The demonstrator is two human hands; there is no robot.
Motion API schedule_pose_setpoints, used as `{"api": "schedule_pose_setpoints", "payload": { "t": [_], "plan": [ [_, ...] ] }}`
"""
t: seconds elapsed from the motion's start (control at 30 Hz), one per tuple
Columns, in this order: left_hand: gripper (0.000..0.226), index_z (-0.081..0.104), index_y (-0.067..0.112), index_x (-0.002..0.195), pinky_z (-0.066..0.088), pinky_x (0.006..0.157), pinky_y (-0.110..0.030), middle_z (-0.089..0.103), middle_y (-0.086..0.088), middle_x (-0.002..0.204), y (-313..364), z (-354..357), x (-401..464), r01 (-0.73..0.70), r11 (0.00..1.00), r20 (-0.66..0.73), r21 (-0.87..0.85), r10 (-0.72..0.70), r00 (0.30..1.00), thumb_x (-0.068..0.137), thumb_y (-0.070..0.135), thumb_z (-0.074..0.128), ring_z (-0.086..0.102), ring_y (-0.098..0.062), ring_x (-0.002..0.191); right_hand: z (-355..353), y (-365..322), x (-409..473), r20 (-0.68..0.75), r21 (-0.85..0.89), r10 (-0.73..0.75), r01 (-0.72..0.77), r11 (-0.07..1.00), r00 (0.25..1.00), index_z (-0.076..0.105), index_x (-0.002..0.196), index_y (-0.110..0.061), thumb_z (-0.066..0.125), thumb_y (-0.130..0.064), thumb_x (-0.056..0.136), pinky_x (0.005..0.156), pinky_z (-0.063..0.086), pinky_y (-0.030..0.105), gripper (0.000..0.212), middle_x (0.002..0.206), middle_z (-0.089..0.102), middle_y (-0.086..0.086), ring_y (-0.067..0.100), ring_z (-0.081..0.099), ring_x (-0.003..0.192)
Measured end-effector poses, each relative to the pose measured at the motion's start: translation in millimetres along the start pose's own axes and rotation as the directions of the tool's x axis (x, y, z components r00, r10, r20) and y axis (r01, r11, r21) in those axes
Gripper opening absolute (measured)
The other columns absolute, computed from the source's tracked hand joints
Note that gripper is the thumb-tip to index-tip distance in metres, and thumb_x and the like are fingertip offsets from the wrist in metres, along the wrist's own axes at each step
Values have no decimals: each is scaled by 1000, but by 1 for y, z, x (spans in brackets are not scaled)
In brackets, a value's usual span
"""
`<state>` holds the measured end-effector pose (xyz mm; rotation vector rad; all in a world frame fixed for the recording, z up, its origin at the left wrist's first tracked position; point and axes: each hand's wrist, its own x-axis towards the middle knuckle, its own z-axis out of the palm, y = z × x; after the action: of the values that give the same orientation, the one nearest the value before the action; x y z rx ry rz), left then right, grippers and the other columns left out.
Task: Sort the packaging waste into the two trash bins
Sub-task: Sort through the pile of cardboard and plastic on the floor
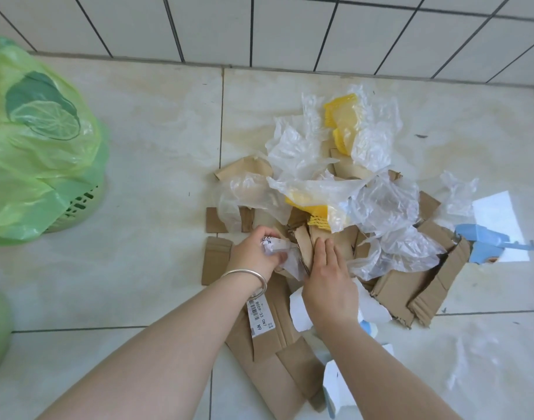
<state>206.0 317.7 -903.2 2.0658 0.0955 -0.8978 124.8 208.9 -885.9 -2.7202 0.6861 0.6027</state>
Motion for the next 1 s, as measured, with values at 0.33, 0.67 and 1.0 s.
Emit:
{"api": "schedule_pose_setpoints", "payload": {
  "t": [0.33, 0.67, 1.0],
  "plan": [
    [24, 53, 27, 87, 44, 65, -23, 62, 1, 83, 42, -46, -59, -40, 993, -62, 109, 47, 997, 74, 8, 62, 60, -24, 80, -95, -24, -42, -74, -217, -40, 23, 976, 996, 47, 114, -13, 40, 0, 88, 63, 33, 27, 31, 111, 61, 3, 23, 61, 100],
    [29, 52, 30, 68, 44, 50, -18, 63, -2, 80, 80, -129, -163, -156, 988, -201, -4, 152, 968, 72, 1, 54, 51, -13, 57, -196, -43, -117, -143, 370, 161, -98, 924, 976, 56, 105, -9, 44, -2, 81, 47, 37, 24, 28, 70, 52, 1, 19, 51, 60],
    [29, 52, 28, 87, 37, 42, -12, 56, 5, 69, 57, -236, -279, -234, 972, -425, -17, 204, 882, 78, 1, 52, 47, -9, 54, -232, -148, -200, -133, 745, 77, 49, 666, 988, 53, 95, -15, 54, -7, 87, 65, 50, 33, 12, 69, 55, 1, 17, 50, 59]
  ]
}}
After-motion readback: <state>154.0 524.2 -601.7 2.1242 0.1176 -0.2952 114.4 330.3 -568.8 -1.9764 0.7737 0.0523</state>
